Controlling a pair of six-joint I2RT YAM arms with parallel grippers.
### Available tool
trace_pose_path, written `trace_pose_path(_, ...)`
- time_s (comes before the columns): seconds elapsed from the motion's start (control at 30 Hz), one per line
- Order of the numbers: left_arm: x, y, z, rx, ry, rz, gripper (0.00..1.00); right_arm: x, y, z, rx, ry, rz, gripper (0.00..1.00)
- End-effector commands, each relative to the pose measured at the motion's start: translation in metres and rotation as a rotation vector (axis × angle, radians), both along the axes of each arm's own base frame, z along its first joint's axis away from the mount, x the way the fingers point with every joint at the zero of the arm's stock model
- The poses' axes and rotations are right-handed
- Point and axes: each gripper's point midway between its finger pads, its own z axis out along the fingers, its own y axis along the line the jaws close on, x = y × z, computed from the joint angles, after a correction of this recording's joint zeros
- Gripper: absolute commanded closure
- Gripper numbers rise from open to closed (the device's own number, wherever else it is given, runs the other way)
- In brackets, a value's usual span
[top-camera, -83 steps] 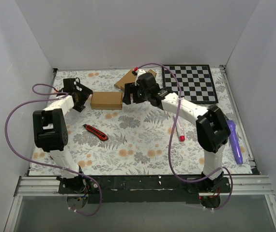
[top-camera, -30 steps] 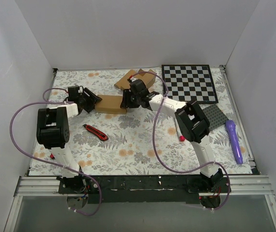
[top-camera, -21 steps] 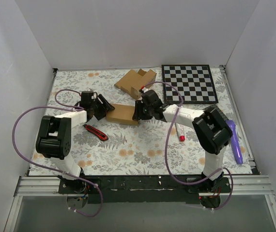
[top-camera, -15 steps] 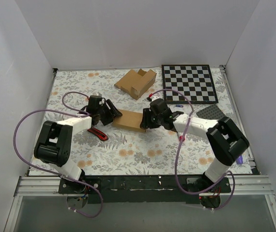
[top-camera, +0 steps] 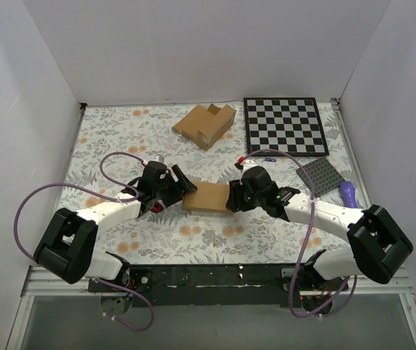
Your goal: Unpack the express box
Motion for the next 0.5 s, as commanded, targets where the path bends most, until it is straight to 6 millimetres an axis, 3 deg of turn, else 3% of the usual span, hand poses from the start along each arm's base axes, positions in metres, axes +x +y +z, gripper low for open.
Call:
trace_pose_path(0.0,0.010,-0.014,0.048,-0.106,-0.095,0.023,0.26,0.007,0.008,0.029,0.030,-0.084,0.016,0.45)
trace_pose_path(0.07,0.011,-0.007,0.053,-0.084,-0.094,0.052,0.16,0.010,0.003,0.042,0.041,-0.119,-0.004,0.36)
trace_pose_path(0.2,0.018,0.000,0.071,-0.051,-0.130,0.089,0.07,0.006,-0.011,0.051,0.027,-0.143,-0.036,0.27)
trace_pose_path(0.3,0.017,0.008,0.076,-0.030,-0.131,0.115,0.09,0.001,-0.024,0.049,0.016,-0.155,-0.057,0.27)
trace_pose_path(0.33,0.014,0.018,0.067,0.000,-0.115,0.155,0.10,0.001,-0.029,0.051,0.015,-0.169,-0.073,0.28)
trace_pose_path(0.4,0.008,0.027,0.068,-0.008,-0.120,0.199,0.14,-0.006,-0.042,0.036,-0.025,-0.145,-0.106,0.29)
trace_pose_path(0.47,-0.002,0.043,0.049,0.036,-0.087,0.252,0.18,-0.006,-0.056,0.029,-0.051,-0.155,-0.149,0.34)
